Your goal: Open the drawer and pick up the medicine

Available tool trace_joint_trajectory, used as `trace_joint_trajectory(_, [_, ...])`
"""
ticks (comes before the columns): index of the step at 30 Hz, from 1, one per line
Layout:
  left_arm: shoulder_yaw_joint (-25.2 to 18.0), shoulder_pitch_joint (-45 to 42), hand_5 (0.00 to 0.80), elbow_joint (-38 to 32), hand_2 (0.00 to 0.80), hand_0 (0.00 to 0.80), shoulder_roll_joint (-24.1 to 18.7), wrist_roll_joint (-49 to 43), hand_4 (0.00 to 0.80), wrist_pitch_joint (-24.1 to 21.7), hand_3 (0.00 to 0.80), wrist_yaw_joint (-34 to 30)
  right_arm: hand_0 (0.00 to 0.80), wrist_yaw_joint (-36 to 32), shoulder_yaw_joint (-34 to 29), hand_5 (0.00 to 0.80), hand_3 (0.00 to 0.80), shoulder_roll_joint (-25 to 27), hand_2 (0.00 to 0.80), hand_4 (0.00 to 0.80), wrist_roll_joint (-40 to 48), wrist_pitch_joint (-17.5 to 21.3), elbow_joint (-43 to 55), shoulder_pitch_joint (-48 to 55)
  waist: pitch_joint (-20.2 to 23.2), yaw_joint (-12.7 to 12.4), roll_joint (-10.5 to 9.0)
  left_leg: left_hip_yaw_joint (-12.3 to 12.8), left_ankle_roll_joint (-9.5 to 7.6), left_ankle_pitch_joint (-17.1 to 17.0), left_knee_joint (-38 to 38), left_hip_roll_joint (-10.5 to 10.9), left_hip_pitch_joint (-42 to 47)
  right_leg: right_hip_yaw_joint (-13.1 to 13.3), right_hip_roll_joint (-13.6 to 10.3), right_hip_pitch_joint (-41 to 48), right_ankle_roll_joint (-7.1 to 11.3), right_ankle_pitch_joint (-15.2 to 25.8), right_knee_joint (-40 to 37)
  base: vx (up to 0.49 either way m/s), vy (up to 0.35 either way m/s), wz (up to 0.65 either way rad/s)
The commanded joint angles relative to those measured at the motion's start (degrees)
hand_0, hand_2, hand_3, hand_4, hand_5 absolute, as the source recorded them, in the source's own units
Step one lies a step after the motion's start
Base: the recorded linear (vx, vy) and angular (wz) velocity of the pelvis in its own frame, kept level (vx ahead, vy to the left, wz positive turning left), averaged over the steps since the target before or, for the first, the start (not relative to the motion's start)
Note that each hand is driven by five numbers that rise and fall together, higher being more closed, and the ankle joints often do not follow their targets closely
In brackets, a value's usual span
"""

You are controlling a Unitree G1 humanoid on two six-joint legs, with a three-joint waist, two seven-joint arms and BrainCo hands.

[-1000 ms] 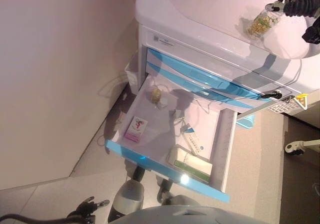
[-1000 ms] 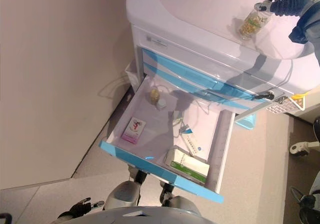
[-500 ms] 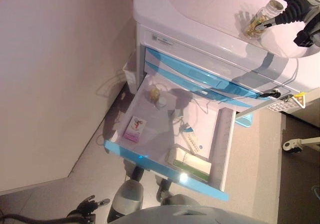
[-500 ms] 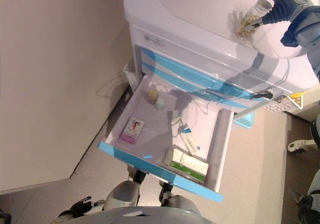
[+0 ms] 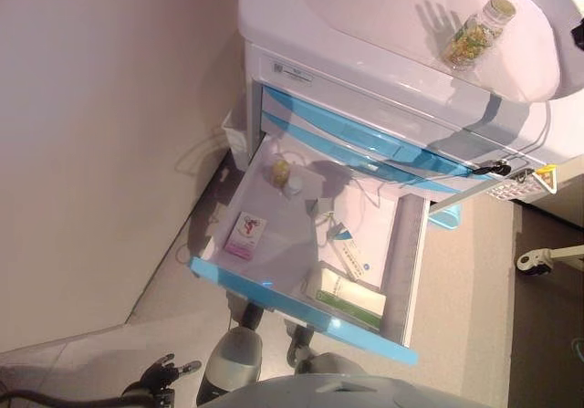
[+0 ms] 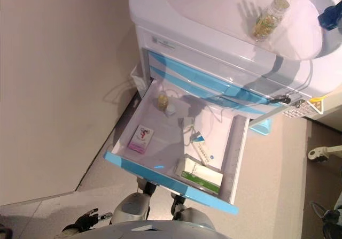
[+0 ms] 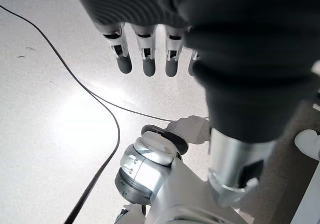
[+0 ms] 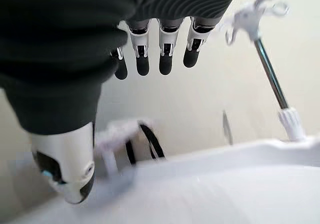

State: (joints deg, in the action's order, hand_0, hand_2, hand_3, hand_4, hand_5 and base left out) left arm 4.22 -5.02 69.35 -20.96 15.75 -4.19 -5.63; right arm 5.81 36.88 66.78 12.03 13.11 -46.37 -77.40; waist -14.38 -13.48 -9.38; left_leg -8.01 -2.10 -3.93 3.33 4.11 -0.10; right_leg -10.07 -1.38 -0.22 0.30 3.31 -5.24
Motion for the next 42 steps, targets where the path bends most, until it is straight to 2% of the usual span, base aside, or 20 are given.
trace_joint_trajectory(1, [1.25,-3.28,0.0,2.84,0.0,0.0,-1.1,-0.98,0.0,-1.17,0.0,-0.57,0.0,2.64,-2.32,0.0,0.0,3.09,0.0,0.0,12.16,2.22,2.99,-4.62,4.14,1.31,0.11,-2.35,0.52,4.19,-0.21,1.86,0.16,0.48,1.96,2.54,0.89,-4.67,5.33,-0.021,0.035,-0.06])
trace_joint_trajectory(4, [1.54,-3.16,0.0,3.72,0.0,0.0,-0.64,-1.58,0.0,-1.39,0.0,-0.62,0.0,3.22,-8.49,0.0,0.0,2.31,0.0,0.0,20.29,4.0,4.38,-1.35,4.91,2.31,0.55,-1.49,0.37,4.69,-0.34,1.83,0.86,1.23,1.9,2.85,1.05,-4.75,5.5,-0.024,0.023,-0.13])
trace_joint_trajectory(10, [3.11,-2.85,0.0,5.32,0.0,0.0,0.16,-3.8,0.0,-1.59,0.0,-0.74,0.0,1.69,-22.42,0.0,0.0,1.21,0.0,0.0,32.55,4.18,3.31,8.05,6.51,4.3,1.73,0.3,-0.06,5.95,-0.82,2.01,2.26,3.24,1.59,3.32,1.48,-4.63,5.51,-0.03,0.028,-0.22])
trace_joint_trajectory(18, [4.82,-1.89,0.0,5.23,0.0,0.0,0.15,-4.75,0.0,-0.72,0.0,-1.63,0.0,3.45,-37.55,0.0,0.0,-0.61,0.0,0.0,33.2,4.23,-0.58,23.22,7.26,7.07,3.62,3.46,-0.43,6.6,-0.4,1.67,3.39,5.83,1.3,2.67,2.54,-3.4,5.1,-0.065,0.019,-0.22])
trace_joint_trajectory(22, [5.54,-0.53,0.0,4.84,0.0,0.0,0.65,-5.28,0.0,0.58,0.0,-2.2,0.0,2.66,-43.39,0.0,0.0,-5.6,0.0,0.0,30.13,1.98,0.31,34.19,6.92,9.37,4.81,5.51,-0.65,6.64,-0.02,1.48,3.59,7.81,1.08,1.51,3.02,-2.1,4.67,-0.107,0.035,-0.33])
trace_joint_trajectory(25, [5.73,0.44,0.0,4.62,0.0,0.0,1.48,-4.84,0.0,1.51,0.0,-1.84,0.0,2.19,-44.93,0.0,0.0,-11.16,0.0,0.0,25.2,-0.4,1.18,40.89,6.45,10.67,5.51,6.71,-0.81,6.66,0.33,1.36,3.94,9.01,0.92,0.97,3.29,-1.49,4.6,-0.085,0.024,-0.38])
trace_joint_trajectory(26, [5.81,0.66,0.0,4.58,0.0,0.0,1.63,-4.61,0.0,1.71,0.0,-1.66,0.0,2.01,-45.1,0.0,0.0,-12.5,0.0,0.0,23.77,-0.01,0.98,42.34,6.38,10.79,5.62,7.0,-0.84,6.68,0.33,1.35,3.96,9.12,0.84,0.87,3.37,-1.37,4.59,-0.071,0.01,-0.37])
trace_joint_trajectory(27, [5.55,1.09,0.0,4.55,0.0,0.0,2.0,-4.74,0.0,1.93,0.0,-1.24,0.0,0.13,-44.97,0.0,0.0,-14.67,0.0,0.0,21.06,-1.37,0.0,44.53,6.23,11.13,5.9,7.49,-0.94,6.69,0.38,1.34,3.97,9.25,0.66,0.64,3.52,-1.11,4.53,-0.062,0.006,-0.37])
trace_joint_trajectory(35, [4.19,2.35,0.0,4.08,0.0,0.0,2.43,-3.05,0.0,1.45,0.0,-0.28,0.0,-0.05,-40.0,0.0,0.0,-26.71,0.0,0.0,9.52,-2.26,-1.42,54.63,4.38,12.33,7.17,10.53,-1.47,7.4,-0.65,1.34,3.5,9.09,-0.4,-0.97,3.99,-0.28,5.03,-0.05,0.005,-0.24])
trace_joint_trajectory(42, [2.33,0.17,0.0,3.43,0.0,0.0,2.87,-2.44,0.0,-0.61,0.0,-0.49,0.0,1.63,-38.49,0.0,0.0,-32.58,0.0,0.0,4.23,-3.31,-3.89,63.51,3.08,12.87,7.63,11.31,-1.78,7.59,-1.3,1.42,3.06,9.54,-0.3,-0.98,3.82,-0.43,5.22,-0.008,-0.003,-0.05])
